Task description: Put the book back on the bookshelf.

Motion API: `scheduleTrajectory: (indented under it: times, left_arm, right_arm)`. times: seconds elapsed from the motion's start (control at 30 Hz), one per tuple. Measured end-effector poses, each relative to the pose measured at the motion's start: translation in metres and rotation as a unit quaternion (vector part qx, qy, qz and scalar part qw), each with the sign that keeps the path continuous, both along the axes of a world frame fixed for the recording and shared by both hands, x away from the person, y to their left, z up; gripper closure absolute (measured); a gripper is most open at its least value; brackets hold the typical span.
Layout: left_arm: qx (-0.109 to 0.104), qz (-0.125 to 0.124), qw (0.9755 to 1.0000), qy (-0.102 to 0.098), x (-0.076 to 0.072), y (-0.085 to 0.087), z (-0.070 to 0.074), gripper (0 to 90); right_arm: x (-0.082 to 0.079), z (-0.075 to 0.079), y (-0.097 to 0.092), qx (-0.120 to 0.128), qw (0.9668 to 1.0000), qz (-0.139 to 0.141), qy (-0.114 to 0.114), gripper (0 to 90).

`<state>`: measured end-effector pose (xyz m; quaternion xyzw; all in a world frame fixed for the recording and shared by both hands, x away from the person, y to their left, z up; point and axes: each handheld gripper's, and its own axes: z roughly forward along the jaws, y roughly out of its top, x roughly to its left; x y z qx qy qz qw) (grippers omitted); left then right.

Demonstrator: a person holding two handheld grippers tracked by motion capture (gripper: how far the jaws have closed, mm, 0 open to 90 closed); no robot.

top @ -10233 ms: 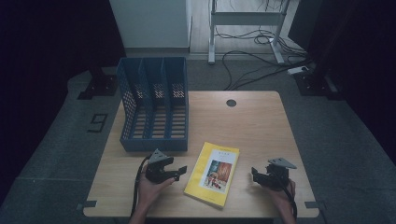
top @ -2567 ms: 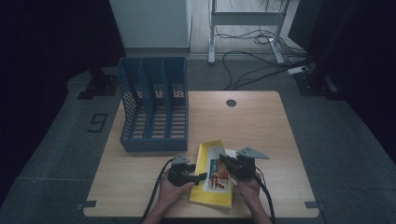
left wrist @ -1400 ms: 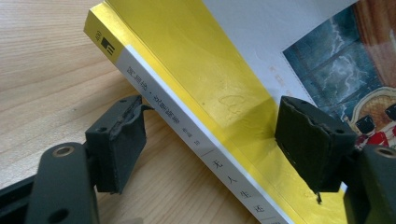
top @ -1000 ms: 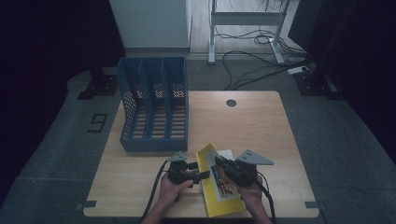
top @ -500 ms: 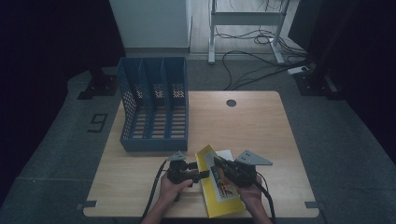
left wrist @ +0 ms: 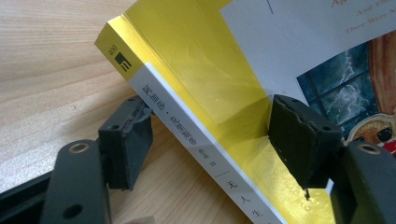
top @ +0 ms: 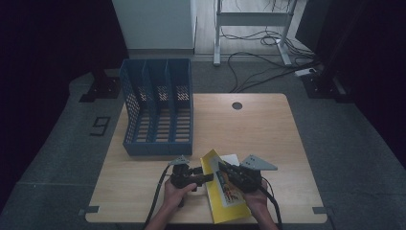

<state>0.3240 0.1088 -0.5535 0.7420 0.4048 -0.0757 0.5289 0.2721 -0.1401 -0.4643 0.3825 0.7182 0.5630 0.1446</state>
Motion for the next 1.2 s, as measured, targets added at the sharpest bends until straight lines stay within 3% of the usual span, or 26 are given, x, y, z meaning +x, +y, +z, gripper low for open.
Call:
scheduleTrajectory:
  times: [0.47, 0.7, 0.83, 1.2]
  left_arm:
    - [0.012, 0.010, 0.9998, 0.015, 0.001, 0.001, -0.004, 40.0]
    - [0.020, 0.015, 0.9996, 0.013, 0.000, 0.001, -0.004, 43.1]
    - [0.029, 0.021, 0.9993, 0.007, -0.002, -0.001, -0.002, 48.1]
    - [0.023, 0.028, 0.9992, 0.018, -0.001, 0.000, -0.003, 52.4]
  right_arm:
    - [0.009, -0.010, -0.009, 0.013, 0.9996, 0.004, 0.024, 83.1]
    - [0.013, -0.015, -0.011, -0.001, 0.9996, -0.005, 0.028, 83.2]
    - [0.018, -0.023, -0.015, -0.015, 0.9987, -0.019, 0.044, 83.8]
    - [0.029, -0.037, -0.025, -0.019, 0.9967, -0.017, 0.077, 83.8]
